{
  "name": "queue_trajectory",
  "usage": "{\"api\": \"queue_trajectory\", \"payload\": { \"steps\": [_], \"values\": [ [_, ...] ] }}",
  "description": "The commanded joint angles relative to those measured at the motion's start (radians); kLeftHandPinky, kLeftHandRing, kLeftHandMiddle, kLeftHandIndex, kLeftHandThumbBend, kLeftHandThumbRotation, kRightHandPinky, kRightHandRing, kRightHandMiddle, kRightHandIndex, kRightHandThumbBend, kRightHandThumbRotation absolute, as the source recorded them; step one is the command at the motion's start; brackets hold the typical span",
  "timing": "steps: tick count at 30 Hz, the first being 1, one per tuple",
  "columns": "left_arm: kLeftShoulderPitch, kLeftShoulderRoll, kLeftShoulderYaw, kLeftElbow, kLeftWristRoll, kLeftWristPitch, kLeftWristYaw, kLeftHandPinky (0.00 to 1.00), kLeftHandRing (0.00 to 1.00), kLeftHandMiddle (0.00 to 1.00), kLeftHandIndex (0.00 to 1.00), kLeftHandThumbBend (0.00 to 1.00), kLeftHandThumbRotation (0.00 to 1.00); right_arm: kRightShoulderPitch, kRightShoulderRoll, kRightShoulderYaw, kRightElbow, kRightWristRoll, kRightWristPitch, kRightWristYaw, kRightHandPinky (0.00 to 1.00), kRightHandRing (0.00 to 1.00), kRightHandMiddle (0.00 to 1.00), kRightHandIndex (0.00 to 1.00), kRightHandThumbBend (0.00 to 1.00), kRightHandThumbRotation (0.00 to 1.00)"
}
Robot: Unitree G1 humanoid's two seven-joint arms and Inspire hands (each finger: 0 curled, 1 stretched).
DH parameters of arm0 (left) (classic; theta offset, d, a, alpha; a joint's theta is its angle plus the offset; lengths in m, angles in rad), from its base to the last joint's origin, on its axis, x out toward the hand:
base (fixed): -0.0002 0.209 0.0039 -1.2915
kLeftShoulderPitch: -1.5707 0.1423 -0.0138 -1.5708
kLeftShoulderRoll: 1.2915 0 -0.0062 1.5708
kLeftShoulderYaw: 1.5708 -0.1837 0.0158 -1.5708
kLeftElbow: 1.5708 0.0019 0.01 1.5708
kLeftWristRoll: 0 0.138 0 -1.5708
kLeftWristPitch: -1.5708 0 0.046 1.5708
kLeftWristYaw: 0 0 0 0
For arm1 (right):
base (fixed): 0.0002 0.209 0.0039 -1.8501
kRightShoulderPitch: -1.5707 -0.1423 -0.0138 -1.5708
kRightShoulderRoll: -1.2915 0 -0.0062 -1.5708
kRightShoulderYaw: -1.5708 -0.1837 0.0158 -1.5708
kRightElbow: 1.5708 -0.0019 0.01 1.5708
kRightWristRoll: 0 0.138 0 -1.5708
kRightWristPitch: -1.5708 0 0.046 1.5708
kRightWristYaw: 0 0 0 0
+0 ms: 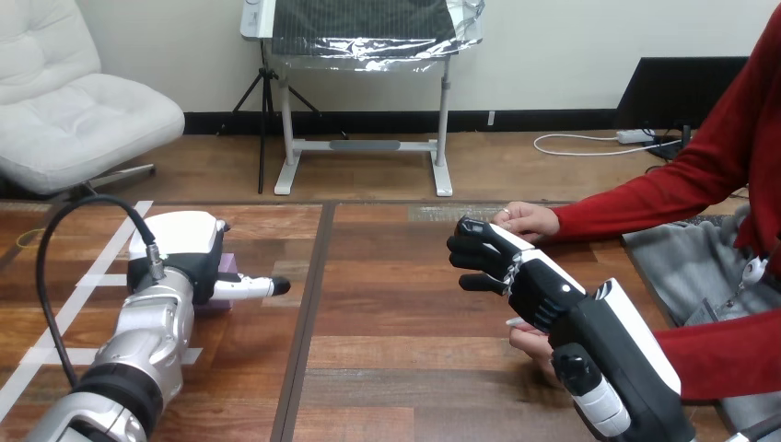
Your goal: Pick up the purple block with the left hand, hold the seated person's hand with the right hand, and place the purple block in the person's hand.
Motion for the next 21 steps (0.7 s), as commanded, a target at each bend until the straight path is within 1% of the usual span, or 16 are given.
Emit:
{"api": "queue_trajectory", "payload": {
  "steps": [1,5,13,21],
  "values": [
    [-0.095,0.006,-0.028,-0.029,0.033,0.017,-0.004,1.0,0.97,0.97,0.93,0.84,0.89,-0.036,0.008,-0.009,-0.052,0.011,-0.003,-0.009,0.81,0.86,0.88,0.89,0.94,1.0],
    [-0.094,0.007,-0.031,-0.037,0.035,0.023,-0.013,1.0,0.97,0.96,0.92,0.83,0.88,-0.033,0.007,-0.01,-0.057,0.012,0.001,-0.009,0.82,0.86,0.88,0.89,0.95,1.0],
    [-0.094,0.006,-0.033,-0.036,0.032,0.021,-0.019,0.99,0.93,0.93,0.88,0.82,0.86,-0.031,0.008,-0.01,-0.061,0.007,-0.001,-0.012,0.82,0.86,0.87,0.89,0.95,1.0],
    [-0.096,0.007,-0.034,-0.032,0.03,0.015,-0.039,0.93,0.9,0.91,0.86,0.82,0.86,-0.029,0.007,-0.009,-0.064,0.009,-0.003,-0.011,0.81,0.86,0.87,0.88,0.95,1.0]
  ]
}}
